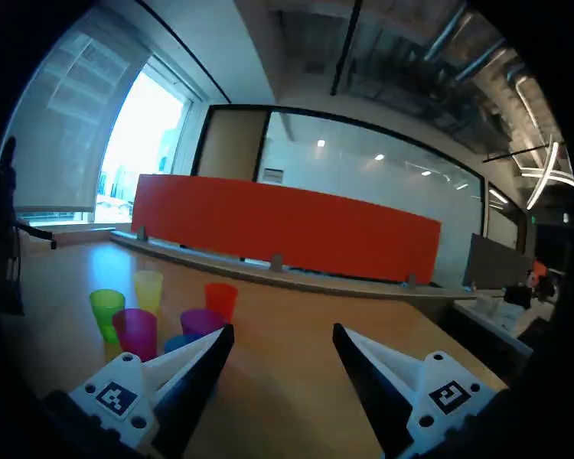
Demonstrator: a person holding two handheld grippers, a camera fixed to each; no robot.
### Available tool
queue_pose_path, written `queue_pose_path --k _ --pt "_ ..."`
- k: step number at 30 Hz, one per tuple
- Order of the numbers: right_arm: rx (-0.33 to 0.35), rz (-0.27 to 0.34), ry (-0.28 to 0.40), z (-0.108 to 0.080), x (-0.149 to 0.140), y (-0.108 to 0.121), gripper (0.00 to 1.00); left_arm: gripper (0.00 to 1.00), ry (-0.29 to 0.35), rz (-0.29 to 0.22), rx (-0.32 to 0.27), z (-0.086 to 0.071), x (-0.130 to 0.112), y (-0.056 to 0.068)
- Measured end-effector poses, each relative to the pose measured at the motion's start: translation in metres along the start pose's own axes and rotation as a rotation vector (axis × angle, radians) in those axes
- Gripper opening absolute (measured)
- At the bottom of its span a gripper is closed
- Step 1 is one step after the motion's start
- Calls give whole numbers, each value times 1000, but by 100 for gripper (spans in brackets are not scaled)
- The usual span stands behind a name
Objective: Pour water
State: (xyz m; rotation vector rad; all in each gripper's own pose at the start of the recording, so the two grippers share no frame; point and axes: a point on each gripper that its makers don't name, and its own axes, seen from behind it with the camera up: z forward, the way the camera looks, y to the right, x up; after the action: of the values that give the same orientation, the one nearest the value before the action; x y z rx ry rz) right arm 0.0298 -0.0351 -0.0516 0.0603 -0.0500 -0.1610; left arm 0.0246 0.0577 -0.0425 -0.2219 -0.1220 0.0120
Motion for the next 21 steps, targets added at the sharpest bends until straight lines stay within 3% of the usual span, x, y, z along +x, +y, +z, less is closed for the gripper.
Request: queue_pose_path --k 5,15,21 --pt "-49 33 9 0 -1 7 100 87 28 -25 24 -5 0 -2" --pt "-76 78 7 -2 -2 19 100 87 93 -77 67 -12 8 -5" --pt "-81 89 -4 -1 -5 22 100 87 114 -60 83 -8 11 -3"
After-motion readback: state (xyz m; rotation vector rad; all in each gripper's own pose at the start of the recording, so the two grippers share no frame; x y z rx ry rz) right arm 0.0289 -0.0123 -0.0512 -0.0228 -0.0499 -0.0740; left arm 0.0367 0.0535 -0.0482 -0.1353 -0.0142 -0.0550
